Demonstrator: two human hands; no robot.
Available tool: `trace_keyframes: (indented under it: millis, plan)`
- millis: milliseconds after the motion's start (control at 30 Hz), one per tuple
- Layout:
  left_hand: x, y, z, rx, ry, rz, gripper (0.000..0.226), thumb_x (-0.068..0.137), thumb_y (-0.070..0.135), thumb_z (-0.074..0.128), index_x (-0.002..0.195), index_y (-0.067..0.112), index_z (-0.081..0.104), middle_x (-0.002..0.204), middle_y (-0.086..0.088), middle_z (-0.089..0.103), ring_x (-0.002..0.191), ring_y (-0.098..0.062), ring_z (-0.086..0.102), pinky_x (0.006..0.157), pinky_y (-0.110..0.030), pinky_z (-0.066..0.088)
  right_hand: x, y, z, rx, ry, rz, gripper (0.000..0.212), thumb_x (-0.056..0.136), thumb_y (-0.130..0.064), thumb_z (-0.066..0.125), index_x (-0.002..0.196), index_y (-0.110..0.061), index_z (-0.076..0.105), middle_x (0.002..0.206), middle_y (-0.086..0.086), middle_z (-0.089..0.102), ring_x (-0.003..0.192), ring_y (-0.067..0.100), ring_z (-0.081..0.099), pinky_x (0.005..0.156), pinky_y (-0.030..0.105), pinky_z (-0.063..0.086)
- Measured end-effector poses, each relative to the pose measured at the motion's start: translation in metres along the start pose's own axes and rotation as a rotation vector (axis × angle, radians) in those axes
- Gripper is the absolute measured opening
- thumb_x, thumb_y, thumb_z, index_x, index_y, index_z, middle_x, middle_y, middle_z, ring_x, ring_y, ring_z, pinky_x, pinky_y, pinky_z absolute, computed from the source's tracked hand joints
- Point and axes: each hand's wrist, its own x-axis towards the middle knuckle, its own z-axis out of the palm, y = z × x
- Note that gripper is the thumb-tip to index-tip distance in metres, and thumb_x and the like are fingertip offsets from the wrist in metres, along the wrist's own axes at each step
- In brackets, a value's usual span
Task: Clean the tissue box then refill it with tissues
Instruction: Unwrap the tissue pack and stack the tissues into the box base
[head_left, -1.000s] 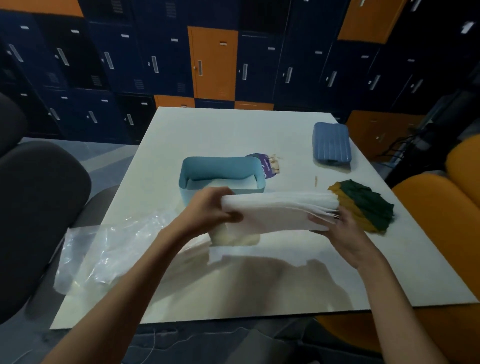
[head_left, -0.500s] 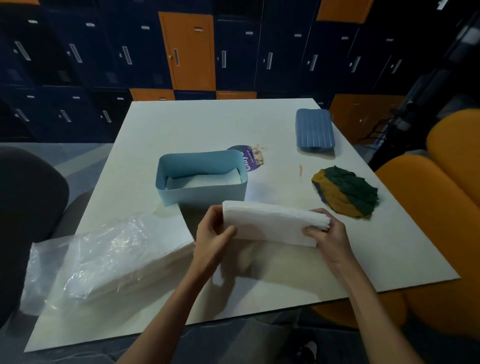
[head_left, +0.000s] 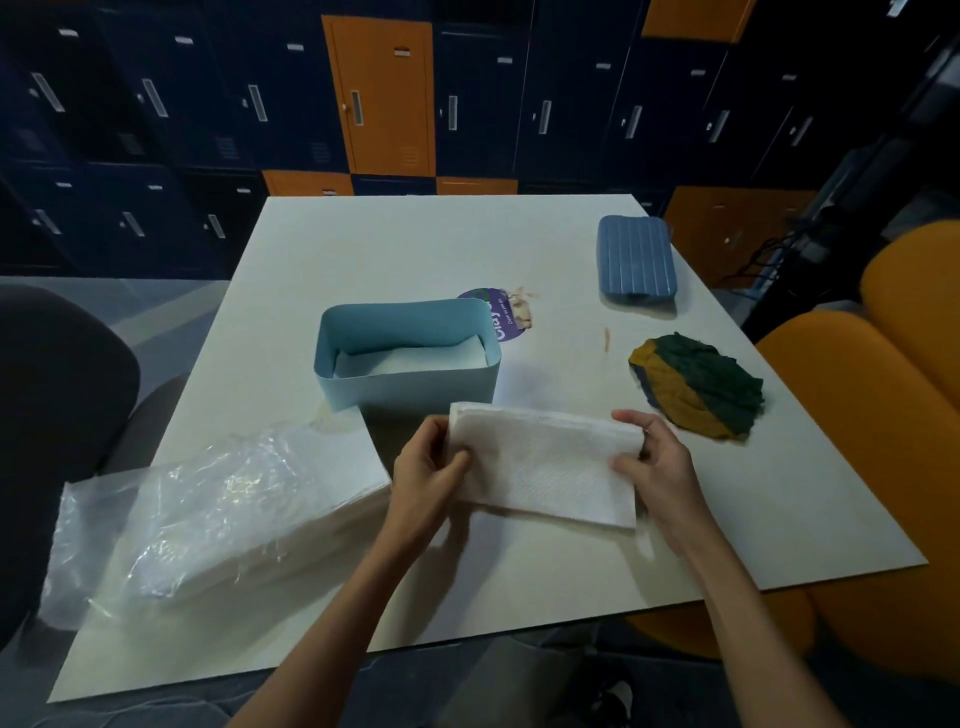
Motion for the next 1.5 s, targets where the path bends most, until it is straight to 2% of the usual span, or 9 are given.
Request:
trace_keyframes:
  millis: [167,300,500,667,833,1033,1167,1367,1500]
  plan:
    - [0.0,0.015,-0.003,-0.009,0.048,0.095,0.014,0.092,0.005,0.06,0.102,0.014,0.063,0.094,-0.005,0.068,0.088,-0.028,0.063,0.075,-0.043,0.053,-0.007,-0.013,-0.001,0.031,0.076,-0.08,0.034,0.086,0.009,0.059,0.099,-0.022,0.064,0.095,0.001,0.068,0.086,0.015,0.062,0.072,0.031,0.051]
    - [0.004,0.034,-0.004,-0.1,0.099,0.153,0.01,0.091,0.005,0.059,0.096,0.014,0.059,0.092,-0.013,0.064,0.088,-0.032,0.062,0.08,-0.041,0.052,-0.008,-0.037,-0.005,0.084,0.122,-0.242,0.033,0.084,0.01,0.062,0.1,-0.019,0.065,0.099,-0.002,0.069,0.086,0.002,0.065,0.08,0.019,0.054]
    - [-0.007,0.008,0.004,-0.002,0.081,0.032,0.014,0.085,0.011,0.052,0.098,0.013,0.058,0.091,-0.011,0.062,0.088,-0.033,0.057,0.08,-0.054,0.049,-0.004,0.0,0.009,-0.015,0.101,-0.068,0.031,0.081,0.012,0.064,0.101,-0.012,0.064,0.091,-0.003,0.068,0.089,0.019,0.064,0.066,0.011,0.052]
    - [-0.006,0.013,0.003,-0.003,0.097,0.054,0.02,0.088,0.011,0.051,0.105,0.017,0.059,0.099,-0.013,0.064,0.093,-0.034,0.058,0.08,-0.046,0.051,-0.003,-0.002,0.008,-0.067,0.118,-0.12,0.029,0.085,0.007,0.064,0.106,-0.014,0.063,0.092,-0.01,0.067,0.077,-0.01,0.064,0.067,0.007,0.049]
    - [-0.012,0.014,-0.003,0.076,0.07,-0.035,0.013,0.086,0.005,0.055,0.098,0.01,0.057,0.091,-0.014,0.062,0.087,-0.034,0.057,0.079,-0.057,0.05,-0.008,0.0,0.011,-0.103,0.107,-0.072,0.03,0.084,0.006,0.066,0.108,-0.011,0.062,0.093,-0.01,0.066,0.089,0.009,0.065,0.07,0.006,0.049]
    - [0.009,0.09,-0.039,-0.026,0.082,-0.057,0.016,0.08,0.007,0.069,0.096,0.008,0.068,0.091,-0.01,0.072,0.077,-0.017,0.065,0.07,-0.03,0.054,0.001,-0.06,0.011,0.067,0.014,-0.059,0.027,0.086,0.0,0.063,0.107,-0.018,0.067,0.104,0.001,0.072,0.096,0.014,0.068,0.085,0.03,0.053]
    - [0.051,0.134,-0.092,-0.116,0.048,-0.207,0.012,0.085,-0.003,0.063,0.096,0.001,0.067,0.094,-0.016,0.069,0.08,-0.023,0.066,0.07,-0.026,0.059,0.034,-0.113,0.04,0.094,-0.142,-0.008,0.021,0.089,-0.003,0.06,0.11,-0.008,0.064,0.106,0.005,0.07,0.095,0.019,0.067,0.083,0.035,0.057]
    - [0.104,0.123,-0.127,0.425,0.097,-0.389,0.013,0.085,0.005,0.067,0.095,-0.002,0.068,0.098,-0.014,0.063,0.077,-0.02,0.059,0.06,-0.025,0.053,0.086,-0.138,0.1,-0.311,-0.156,0.079,0.025,0.084,-0.012,0.064,0.103,0.004,0.065,0.087,0.011,0.062,0.068,0.02,0.057,0.059,0.029,0.048]
    - [0.117,0.1,-0.126,0.885,0.066,-0.377,0.025,0.083,0.021,0.071,0.101,0.003,0.068,0.093,-0.012,0.065,0.081,-0.025,0.06,0.063,-0.031,0.044,0.096,-0.135,0.129,-0.703,-0.106,0.023,0.018,0.079,-0.018,0.062,0.092,-0.006,0.06,0.102,0.012,0.063,0.081,0.027,0.058,0.063,0.027,0.041]
